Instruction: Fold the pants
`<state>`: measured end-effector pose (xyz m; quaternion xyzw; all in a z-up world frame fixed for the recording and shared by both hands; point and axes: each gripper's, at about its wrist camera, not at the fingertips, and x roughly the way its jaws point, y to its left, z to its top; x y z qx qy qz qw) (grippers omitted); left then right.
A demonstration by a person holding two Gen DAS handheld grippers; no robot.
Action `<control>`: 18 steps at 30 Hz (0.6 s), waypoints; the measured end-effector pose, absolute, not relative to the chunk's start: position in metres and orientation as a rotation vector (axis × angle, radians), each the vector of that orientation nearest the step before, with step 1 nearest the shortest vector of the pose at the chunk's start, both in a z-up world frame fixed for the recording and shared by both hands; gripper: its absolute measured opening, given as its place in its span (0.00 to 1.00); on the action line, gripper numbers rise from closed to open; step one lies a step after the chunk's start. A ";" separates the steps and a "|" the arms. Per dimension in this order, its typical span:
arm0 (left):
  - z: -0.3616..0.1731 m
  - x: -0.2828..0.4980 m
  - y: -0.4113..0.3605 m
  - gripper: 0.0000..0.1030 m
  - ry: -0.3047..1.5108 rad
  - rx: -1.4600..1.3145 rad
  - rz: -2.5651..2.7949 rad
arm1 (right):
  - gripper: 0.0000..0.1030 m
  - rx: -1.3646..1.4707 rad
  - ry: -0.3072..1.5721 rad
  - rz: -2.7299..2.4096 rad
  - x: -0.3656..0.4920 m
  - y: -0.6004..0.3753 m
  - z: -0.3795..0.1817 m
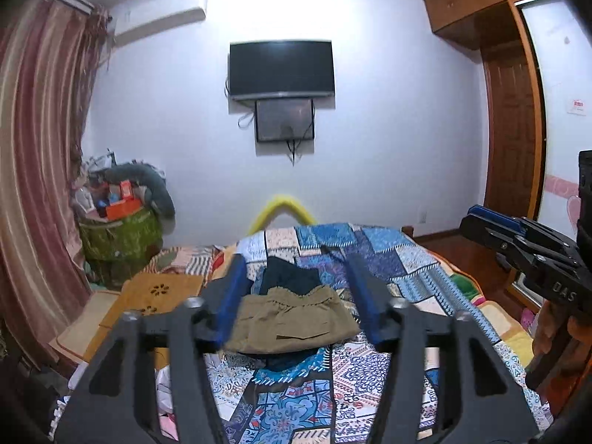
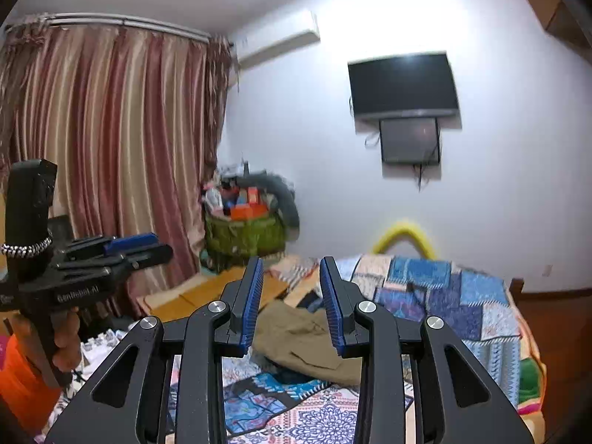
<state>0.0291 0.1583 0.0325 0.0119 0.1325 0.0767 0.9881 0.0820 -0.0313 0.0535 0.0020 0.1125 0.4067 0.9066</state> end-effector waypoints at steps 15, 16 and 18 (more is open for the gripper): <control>0.026 -0.013 0.140 0.98 0.206 0.001 0.200 | 1.00 0.018 0.212 0.721 0.055 -0.037 0.048; 0.025 -0.015 0.139 1.00 0.206 0.000 0.196 | 1.00 0.017 0.212 0.720 0.053 -0.040 0.048; 0.024 -0.016 0.136 1.00 0.208 0.004 0.193 | 1.00 0.020 0.212 0.718 0.052 -0.043 0.047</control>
